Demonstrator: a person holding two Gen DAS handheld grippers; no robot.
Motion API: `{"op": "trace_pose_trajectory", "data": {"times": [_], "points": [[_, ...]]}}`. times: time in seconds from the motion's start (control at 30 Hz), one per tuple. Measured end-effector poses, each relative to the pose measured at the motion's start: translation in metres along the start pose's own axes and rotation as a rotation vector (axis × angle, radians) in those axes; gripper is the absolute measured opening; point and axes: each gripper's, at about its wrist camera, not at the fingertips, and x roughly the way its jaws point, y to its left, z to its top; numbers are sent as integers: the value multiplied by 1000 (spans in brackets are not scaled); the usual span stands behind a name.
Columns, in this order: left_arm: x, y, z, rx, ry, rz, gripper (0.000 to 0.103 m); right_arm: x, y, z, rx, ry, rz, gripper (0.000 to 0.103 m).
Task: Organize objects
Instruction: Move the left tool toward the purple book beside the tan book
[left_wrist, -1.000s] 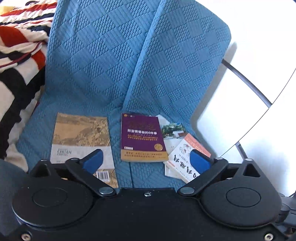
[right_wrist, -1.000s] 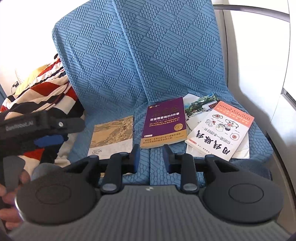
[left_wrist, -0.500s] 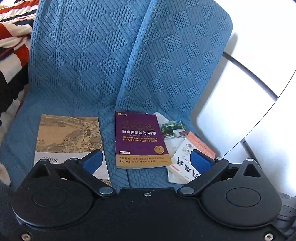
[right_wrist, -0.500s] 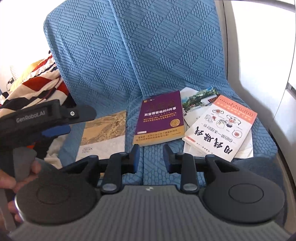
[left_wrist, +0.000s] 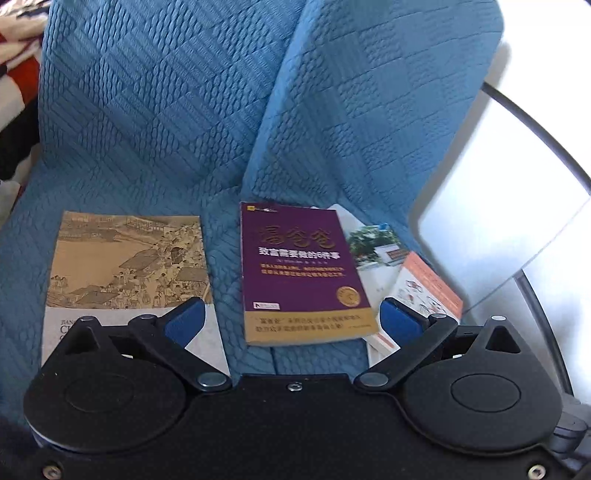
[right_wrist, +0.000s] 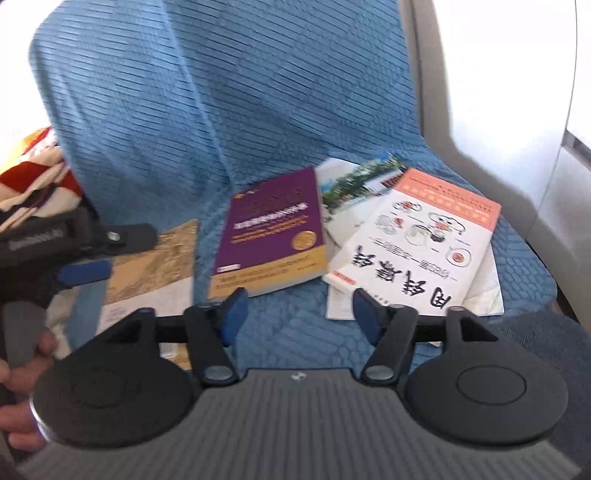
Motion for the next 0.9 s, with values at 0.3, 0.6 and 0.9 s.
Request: {"op": "trace_pose_trajectory", "data": {"times": [0.3, 0.6, 0.9], "points": [[60, 25, 8, -67, 79, -46, 91, 42, -10, 13, 10, -15, 1, 69], [103, 45, 11, -139, 174, -105, 56, 83, -10, 31, 15, -1, 87, 48], [120, 46, 5, -144, 226, -103, 43, 121, -19, 45, 47, 66, 32, 34]]}}
